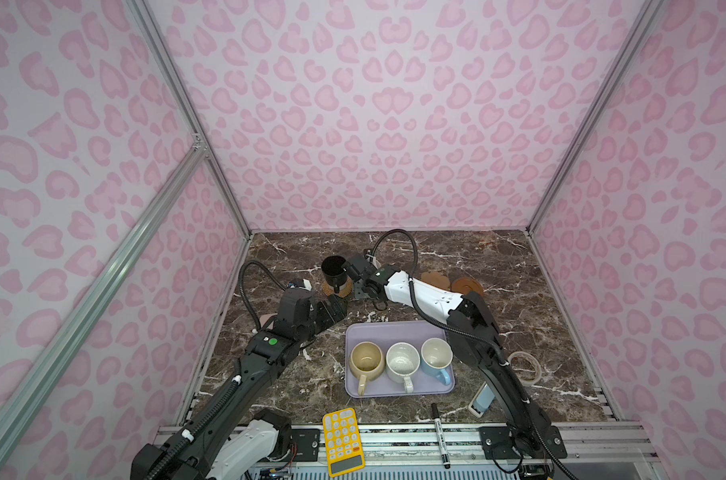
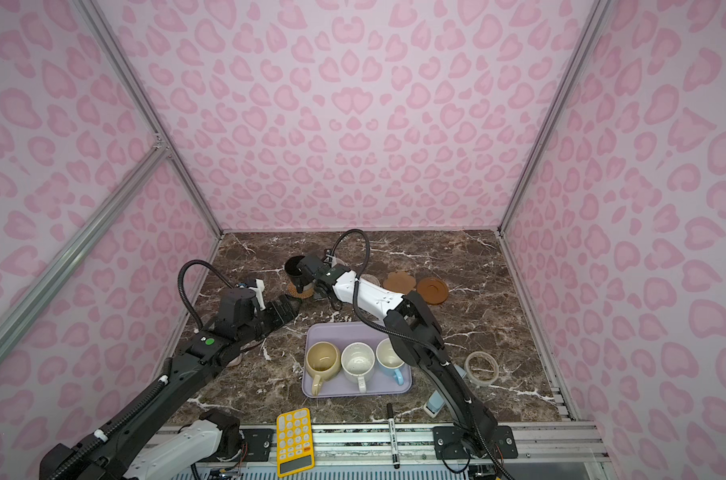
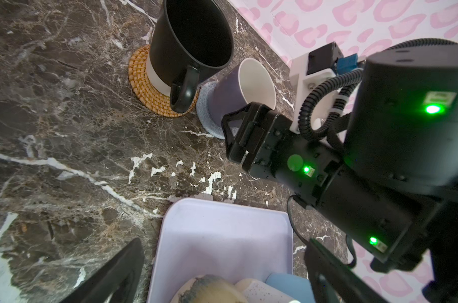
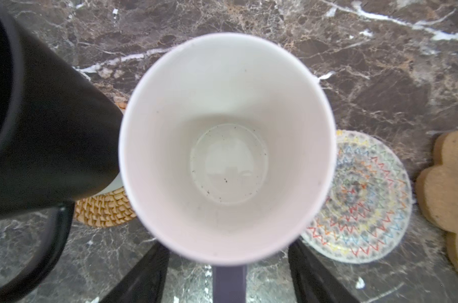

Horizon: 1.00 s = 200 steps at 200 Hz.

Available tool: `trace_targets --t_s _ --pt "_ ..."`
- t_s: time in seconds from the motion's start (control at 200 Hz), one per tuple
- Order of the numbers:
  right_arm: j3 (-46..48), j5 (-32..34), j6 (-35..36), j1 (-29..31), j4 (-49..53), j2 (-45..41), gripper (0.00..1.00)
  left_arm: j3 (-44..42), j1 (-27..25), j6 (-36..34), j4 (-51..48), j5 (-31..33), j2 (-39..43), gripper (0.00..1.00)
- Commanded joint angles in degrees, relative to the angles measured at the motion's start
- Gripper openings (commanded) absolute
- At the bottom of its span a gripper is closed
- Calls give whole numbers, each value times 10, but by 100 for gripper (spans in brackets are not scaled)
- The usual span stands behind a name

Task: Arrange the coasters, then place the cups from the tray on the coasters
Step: 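Lower lavender mug onto grey knit coaster and open right gripper, then move left gripper over beige glazed mug on tray while right gripper withdraws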

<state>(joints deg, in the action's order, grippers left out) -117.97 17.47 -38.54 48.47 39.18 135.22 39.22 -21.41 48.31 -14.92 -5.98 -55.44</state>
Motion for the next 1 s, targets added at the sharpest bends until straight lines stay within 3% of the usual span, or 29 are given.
trace_targets --t_s 0.0,0.1,0.575,0.84,0.995 --pt "14 -2 7 0 1 -21 89 -1 0 -11 -1 -16 6 97" --pt "56 7 24 3 -15 -76 98 7 -11 -20 -26 -35 16 97" --pt "334 95 161 33 -125 -387 98 29 -184 -42 -220 62 85 97" --pt "457 38 234 38 -139 -497 98 2 -258 -28 -230 73 90 97" --pt "513 -97 247 38 -154 -571 98 -14 -301 -12 -231 92 67 97"
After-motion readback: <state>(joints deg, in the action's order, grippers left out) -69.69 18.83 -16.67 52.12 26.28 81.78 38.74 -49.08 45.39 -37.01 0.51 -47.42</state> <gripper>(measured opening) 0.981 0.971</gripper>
